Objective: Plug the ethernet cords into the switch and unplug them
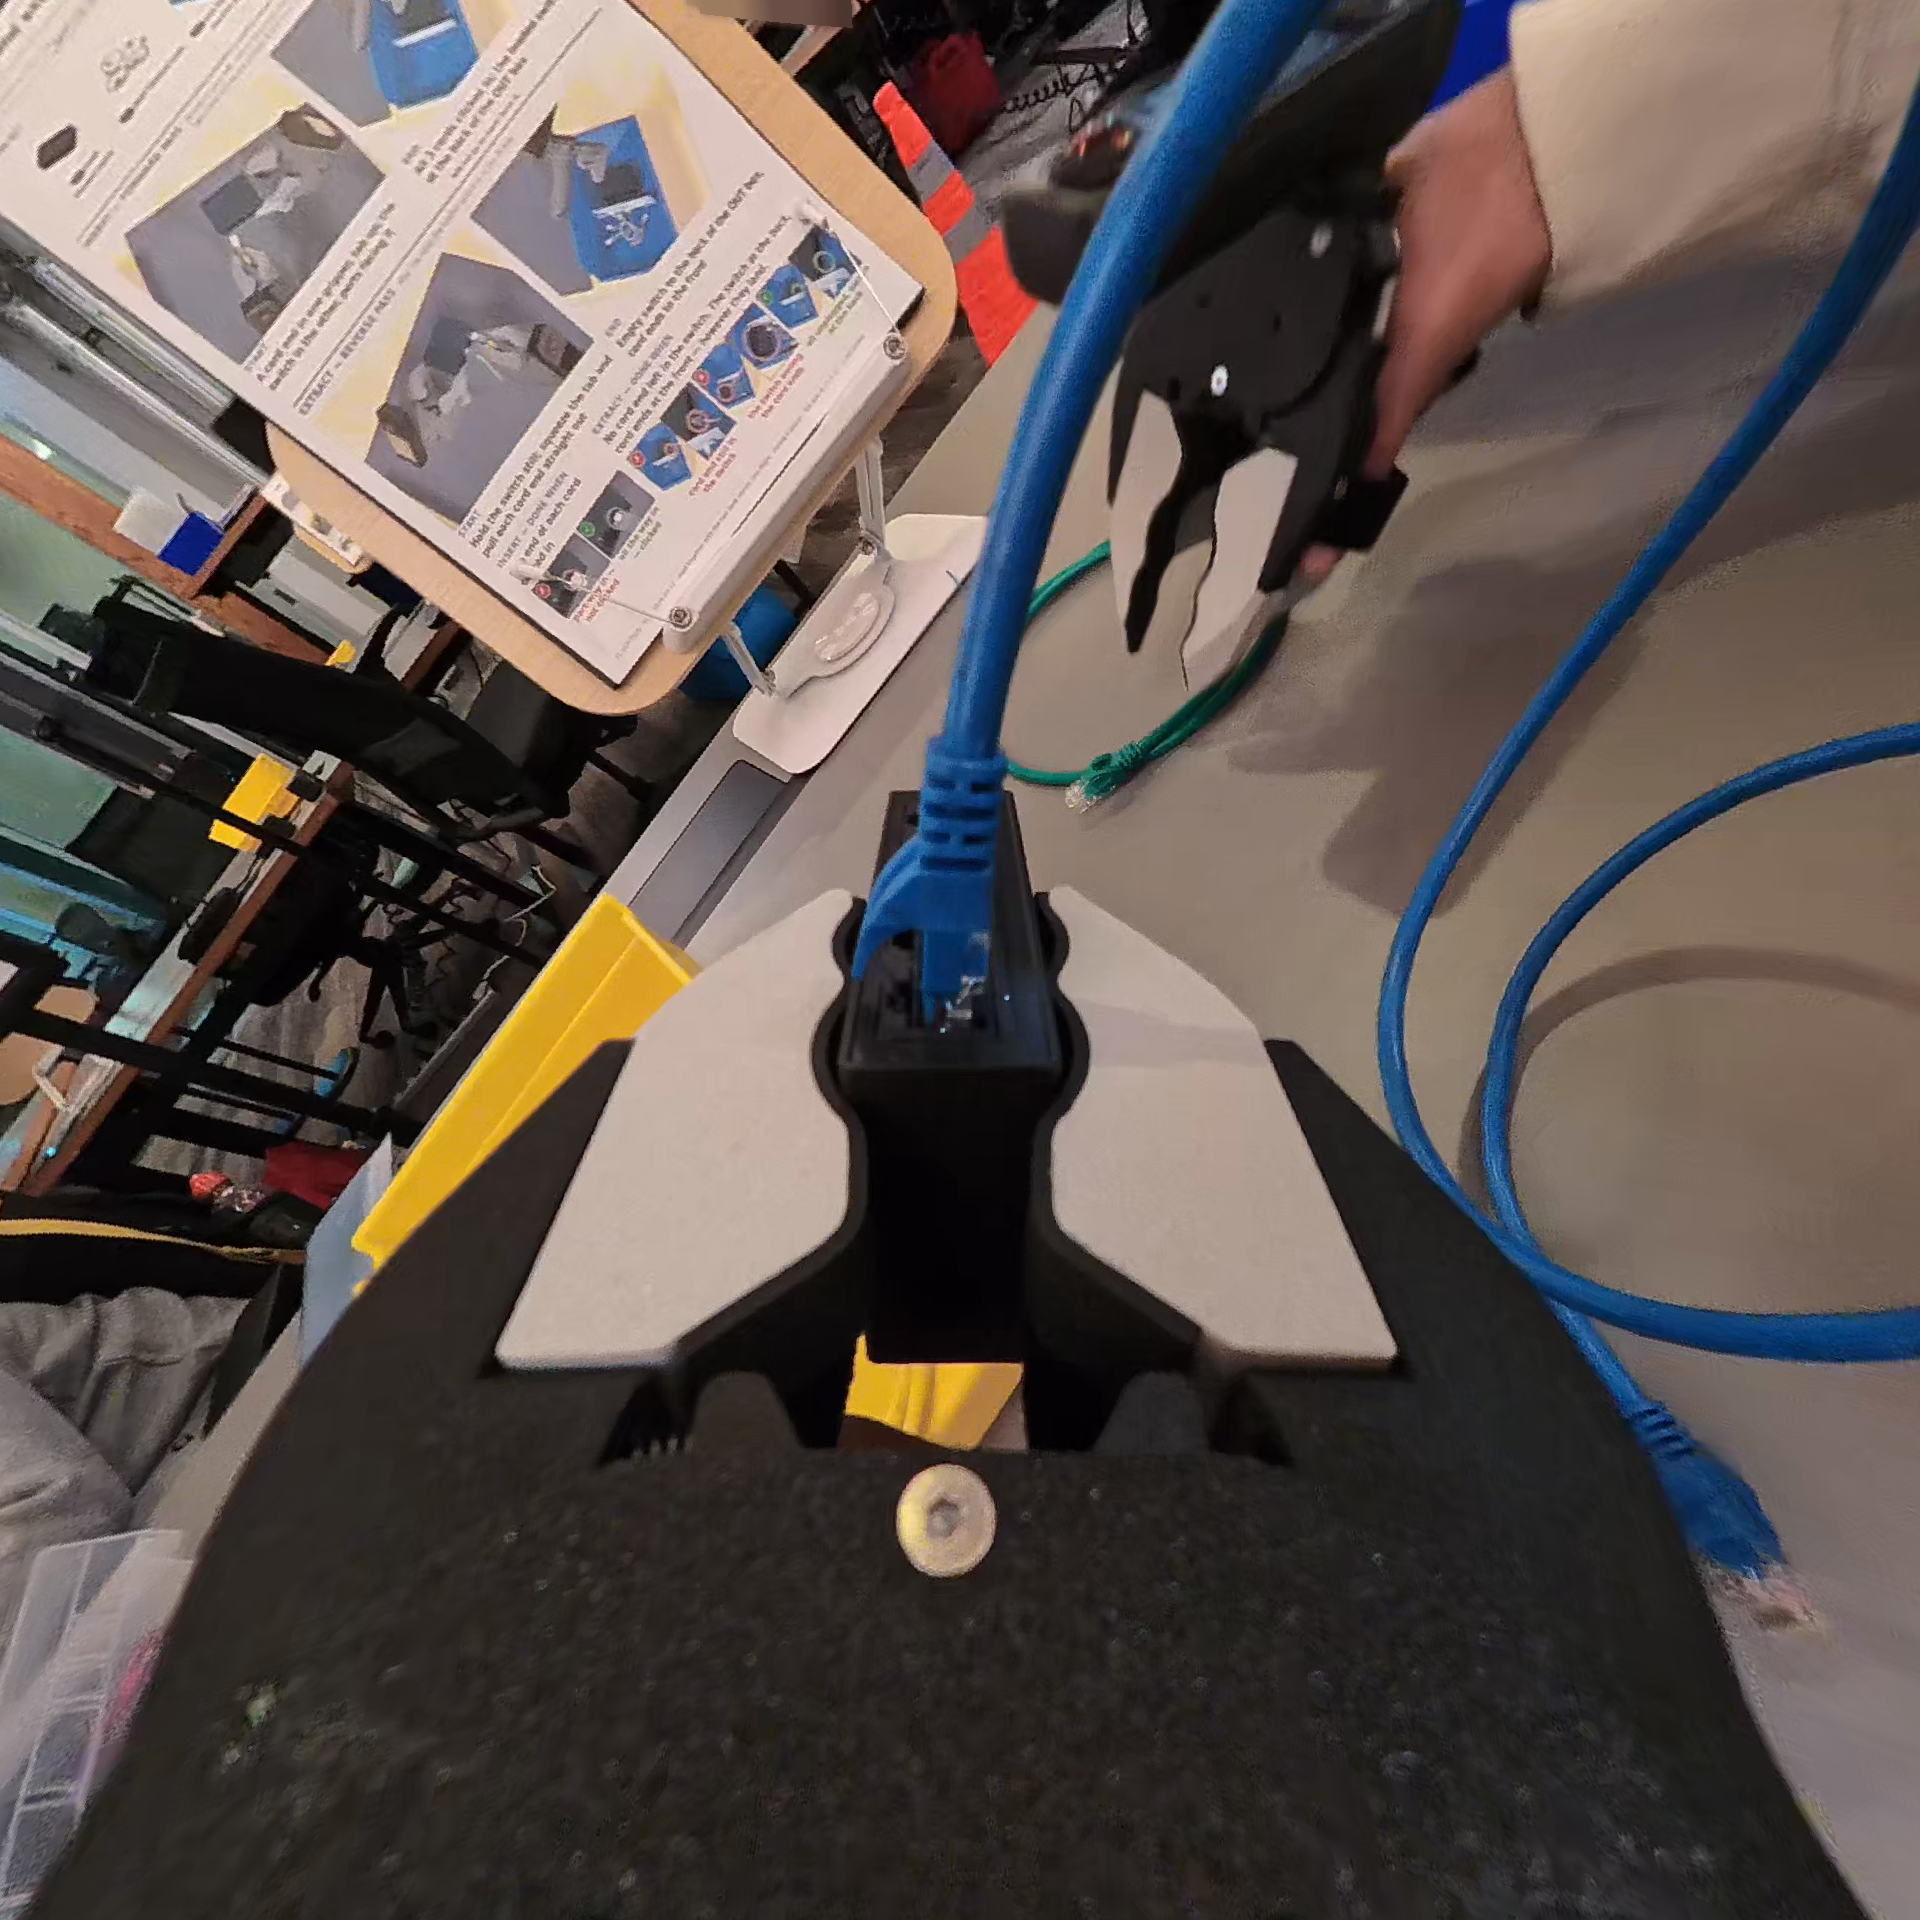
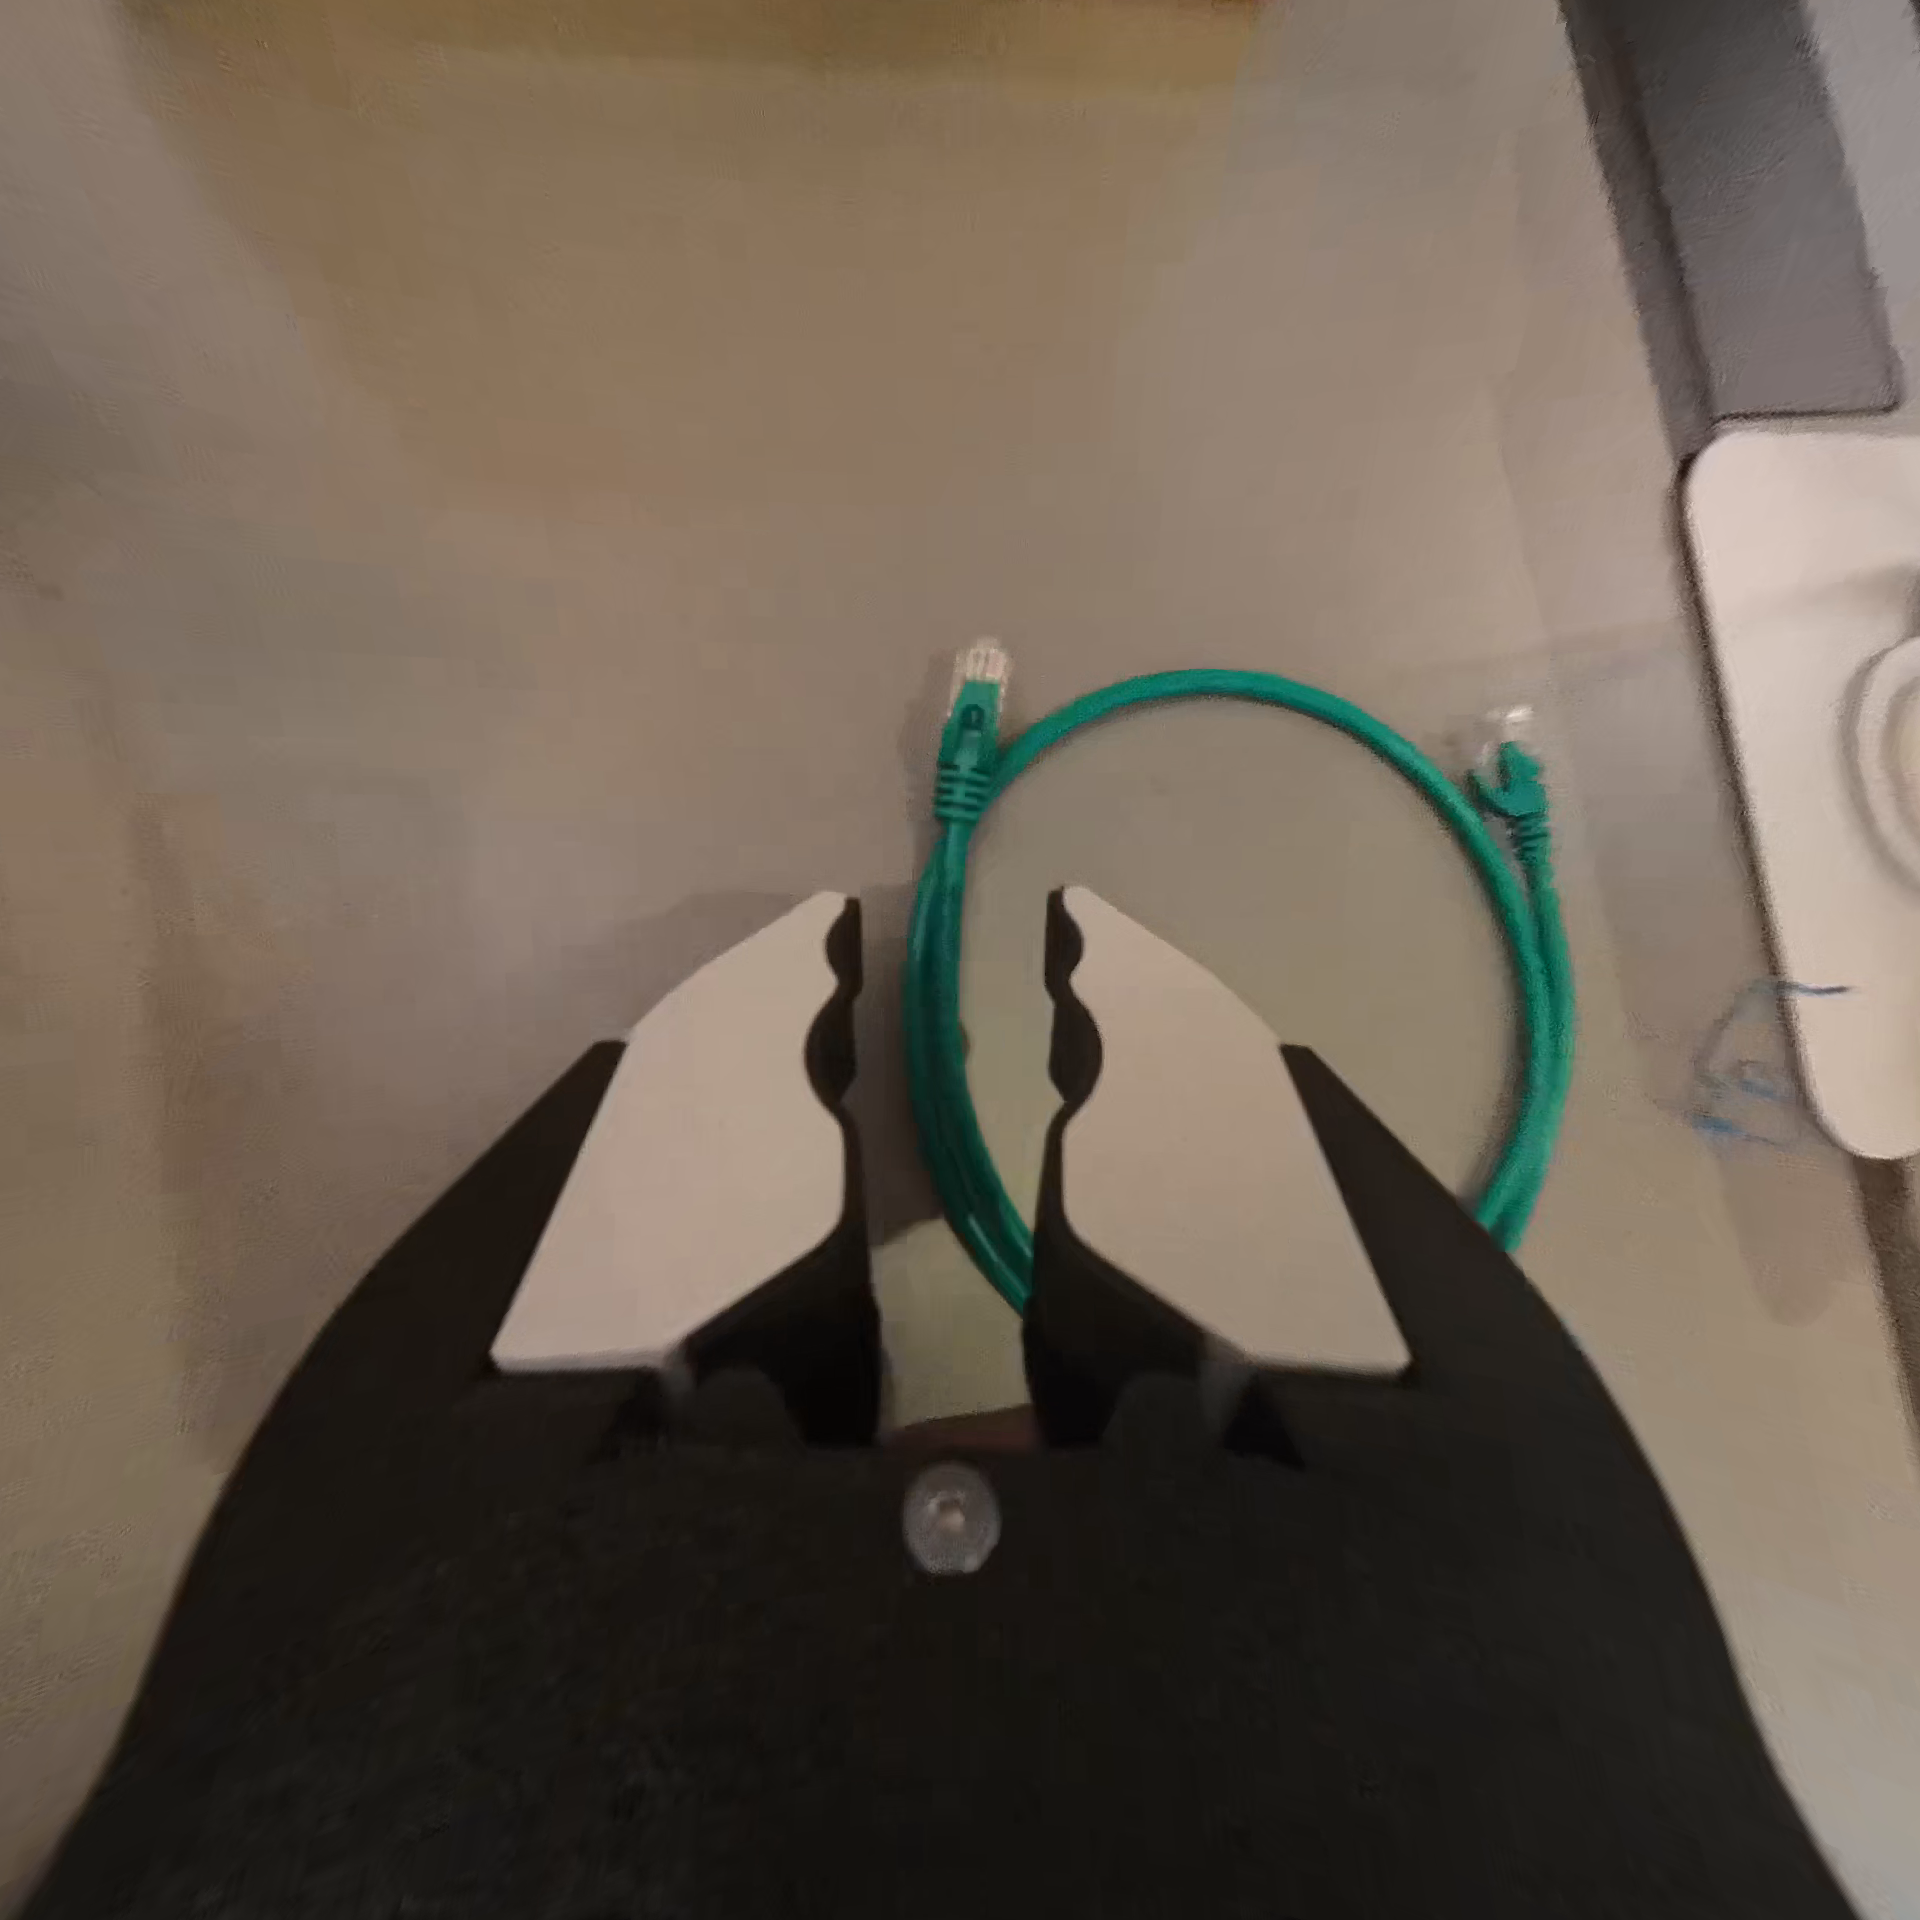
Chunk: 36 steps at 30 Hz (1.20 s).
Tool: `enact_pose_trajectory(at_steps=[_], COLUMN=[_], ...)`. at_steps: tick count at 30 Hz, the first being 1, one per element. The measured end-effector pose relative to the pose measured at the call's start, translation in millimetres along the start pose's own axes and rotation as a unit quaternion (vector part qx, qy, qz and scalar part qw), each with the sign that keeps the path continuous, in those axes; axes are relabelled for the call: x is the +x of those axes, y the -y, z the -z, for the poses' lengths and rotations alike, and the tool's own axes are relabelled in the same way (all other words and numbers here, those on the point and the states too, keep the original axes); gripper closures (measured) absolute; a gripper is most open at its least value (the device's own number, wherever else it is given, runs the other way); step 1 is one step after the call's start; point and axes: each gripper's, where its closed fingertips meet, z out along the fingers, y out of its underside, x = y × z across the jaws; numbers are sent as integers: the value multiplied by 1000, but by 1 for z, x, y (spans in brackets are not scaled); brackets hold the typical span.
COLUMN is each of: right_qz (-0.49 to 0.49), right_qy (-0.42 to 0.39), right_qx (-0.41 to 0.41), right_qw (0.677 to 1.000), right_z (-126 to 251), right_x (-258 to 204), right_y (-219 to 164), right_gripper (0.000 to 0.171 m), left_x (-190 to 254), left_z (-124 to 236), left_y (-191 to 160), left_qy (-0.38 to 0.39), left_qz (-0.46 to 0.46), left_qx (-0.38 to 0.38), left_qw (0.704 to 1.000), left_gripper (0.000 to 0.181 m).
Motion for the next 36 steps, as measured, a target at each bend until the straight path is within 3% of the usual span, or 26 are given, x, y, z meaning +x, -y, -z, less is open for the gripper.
enact_pose_trajectory(at_steps=[3, 9, 14, 20, 26, 31, 36], right_qz=[46, -4, -50, -55, -15, 48, 55], right_qy=[15, 42, 78, 83, 87, 115, 151], right_qx=[14, -4, 16, 47, 36, 11, 25], right_qw=[999, 999, 996, 994, 995, 992, 987], right_z=[8, -19, -24, -12, 37, 88, 104], right_x=[2, 2, 0, 1, -6, -48, -89], right_y=[-5, -15, -14, -7, 21, 54, 70], right_gripper=[144, 141, 164, 165, 166, 166, 166], left_x=[4, 10, 14, 15, 13, 18, 29], left_z=[-3, -10, -14, -17, -34, -55, -64], left_y=[1, 1, -4, -7, -14, -16, -3], left_qy=[-2, -17, -28, -7, 65, 123, 158], left_qz=[-19, -21, -19, -54, -162, -254, -314], left_qx=[2, 5, 5, 10, -20, -51, -51], left_qw=[1000, 1000, 999, 998, 984, 958, 935], left_gripper=[152, 152, 152, 152, 152, 152, 152])
